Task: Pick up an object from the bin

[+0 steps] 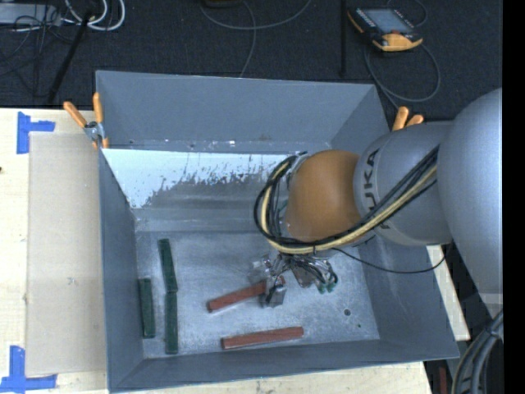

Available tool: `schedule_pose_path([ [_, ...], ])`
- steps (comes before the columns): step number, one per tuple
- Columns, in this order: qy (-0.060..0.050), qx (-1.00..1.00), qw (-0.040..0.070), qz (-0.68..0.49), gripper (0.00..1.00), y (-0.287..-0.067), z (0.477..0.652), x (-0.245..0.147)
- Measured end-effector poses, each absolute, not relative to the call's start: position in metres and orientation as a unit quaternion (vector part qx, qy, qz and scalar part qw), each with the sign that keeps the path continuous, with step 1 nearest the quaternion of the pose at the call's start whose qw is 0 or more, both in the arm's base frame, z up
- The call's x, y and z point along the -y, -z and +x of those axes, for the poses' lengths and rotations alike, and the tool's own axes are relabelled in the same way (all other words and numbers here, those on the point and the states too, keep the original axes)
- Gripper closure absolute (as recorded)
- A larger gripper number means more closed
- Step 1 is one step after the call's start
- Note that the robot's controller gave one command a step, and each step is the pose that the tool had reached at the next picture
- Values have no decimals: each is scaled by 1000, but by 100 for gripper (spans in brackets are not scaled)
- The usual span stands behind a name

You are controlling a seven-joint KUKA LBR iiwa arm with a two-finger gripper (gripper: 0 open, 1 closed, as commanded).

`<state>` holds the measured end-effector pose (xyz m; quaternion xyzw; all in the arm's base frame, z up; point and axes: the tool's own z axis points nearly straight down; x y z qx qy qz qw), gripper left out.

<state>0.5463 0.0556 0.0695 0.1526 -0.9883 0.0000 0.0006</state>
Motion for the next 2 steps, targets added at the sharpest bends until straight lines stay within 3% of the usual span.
schedule_pose_path([
  [1, -1, 974, -4, 225, 100, -191, 564, -28],
  [2, 0, 915, -4, 403, 100, -259, 561, -70],
])
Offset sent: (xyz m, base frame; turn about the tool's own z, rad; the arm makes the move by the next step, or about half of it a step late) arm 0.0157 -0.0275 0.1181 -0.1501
